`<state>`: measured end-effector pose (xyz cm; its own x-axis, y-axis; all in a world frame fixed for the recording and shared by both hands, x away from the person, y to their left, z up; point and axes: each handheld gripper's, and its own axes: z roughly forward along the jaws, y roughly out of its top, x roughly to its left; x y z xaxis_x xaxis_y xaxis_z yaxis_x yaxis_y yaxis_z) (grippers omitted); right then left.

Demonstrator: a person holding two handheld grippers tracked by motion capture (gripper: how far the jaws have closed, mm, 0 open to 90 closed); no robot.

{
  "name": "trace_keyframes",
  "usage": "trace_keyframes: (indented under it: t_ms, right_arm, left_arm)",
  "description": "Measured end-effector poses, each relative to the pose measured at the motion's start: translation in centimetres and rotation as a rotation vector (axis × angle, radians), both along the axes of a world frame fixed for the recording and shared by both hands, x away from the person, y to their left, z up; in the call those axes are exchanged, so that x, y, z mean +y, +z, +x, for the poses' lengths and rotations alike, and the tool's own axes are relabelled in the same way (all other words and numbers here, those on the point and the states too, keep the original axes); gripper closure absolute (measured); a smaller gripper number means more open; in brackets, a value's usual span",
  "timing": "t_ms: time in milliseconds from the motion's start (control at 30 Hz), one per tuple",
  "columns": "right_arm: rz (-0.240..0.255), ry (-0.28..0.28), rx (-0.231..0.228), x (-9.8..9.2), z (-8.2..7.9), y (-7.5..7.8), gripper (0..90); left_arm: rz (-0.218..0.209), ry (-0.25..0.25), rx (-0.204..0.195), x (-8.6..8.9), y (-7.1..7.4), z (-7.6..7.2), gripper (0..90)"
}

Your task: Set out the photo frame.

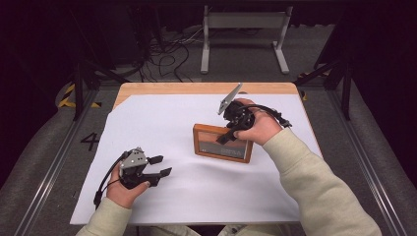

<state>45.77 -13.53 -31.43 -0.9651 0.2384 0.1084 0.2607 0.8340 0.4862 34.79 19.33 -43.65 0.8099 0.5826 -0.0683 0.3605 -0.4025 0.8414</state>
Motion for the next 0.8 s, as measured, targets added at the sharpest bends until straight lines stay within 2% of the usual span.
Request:
trace_keyframes:
  t_ms: [167, 233, 533, 800]
  right_arm:
    - [-0.001, 0.103, -0.015, 0.1, 1.2, -0.7, 71.0]
    - [-0.002, 0.105, -0.007, 0.1, 1.5, -0.9, 71.0]
    - [-0.002, 0.190, 0.017, 0.1, 2.6, -2.6, 71.0]
    - [-0.018, 0.169, 0.044, -0.2, 3.1, -4.3, 70.9]
  left_arm:
    - [-0.002, 0.009, 0.007, 0.1, -0.1, -0.1, 43.7]
    - [-0.002, 0.008, 0.009, 0.1, -0.1, -0.1, 43.7]
    - [-0.007, 0.004, 0.008, 0.0, -0.1, 0.0, 43.8]
    - [-0.009, 0.006, 0.013, 0.0, -0.2, 0.1, 44.0]
